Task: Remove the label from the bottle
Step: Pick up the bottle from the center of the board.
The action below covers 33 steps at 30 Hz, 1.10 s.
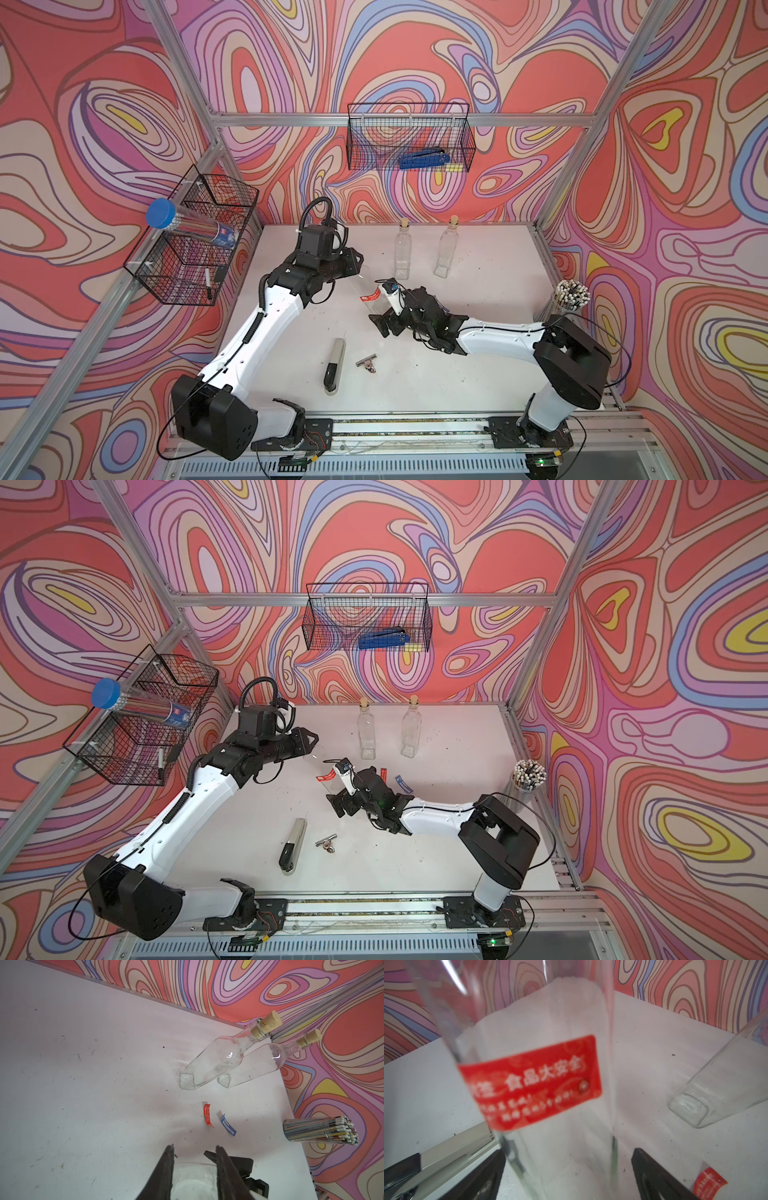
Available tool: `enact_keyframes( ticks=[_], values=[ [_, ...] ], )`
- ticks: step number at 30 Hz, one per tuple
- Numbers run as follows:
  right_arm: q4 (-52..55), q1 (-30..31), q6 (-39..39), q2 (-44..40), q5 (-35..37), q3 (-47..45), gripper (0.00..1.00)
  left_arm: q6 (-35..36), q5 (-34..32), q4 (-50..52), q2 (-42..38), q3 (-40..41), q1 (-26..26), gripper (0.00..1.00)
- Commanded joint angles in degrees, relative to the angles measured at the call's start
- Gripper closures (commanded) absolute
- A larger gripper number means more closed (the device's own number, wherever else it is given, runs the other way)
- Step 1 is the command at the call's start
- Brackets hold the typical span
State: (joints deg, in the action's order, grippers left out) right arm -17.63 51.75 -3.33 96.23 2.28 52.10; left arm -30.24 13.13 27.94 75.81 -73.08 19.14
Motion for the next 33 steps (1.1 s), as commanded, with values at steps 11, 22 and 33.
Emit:
enact_keyframes(
  ticks=[11,22,33],
  values=[
    [-0.23,0.09,2.76,0.45,-7.84,0.2,0.34,-0.67,8.65,-2.92,-1.91,0.13,0.2,1.0],
    [0.91,-0.81,0.84,-3.2,-12.41,-0.27,1.0,-0.5,13.74,-10.89,-3.7,3.87,0.17,0.96],
    [9.44,-5.58,-1.75,-11.41,-33.17,2.47,1.0,-1.14,25.55,-25.13,-9.01,8.65,-2.08,0.3]
  ],
)
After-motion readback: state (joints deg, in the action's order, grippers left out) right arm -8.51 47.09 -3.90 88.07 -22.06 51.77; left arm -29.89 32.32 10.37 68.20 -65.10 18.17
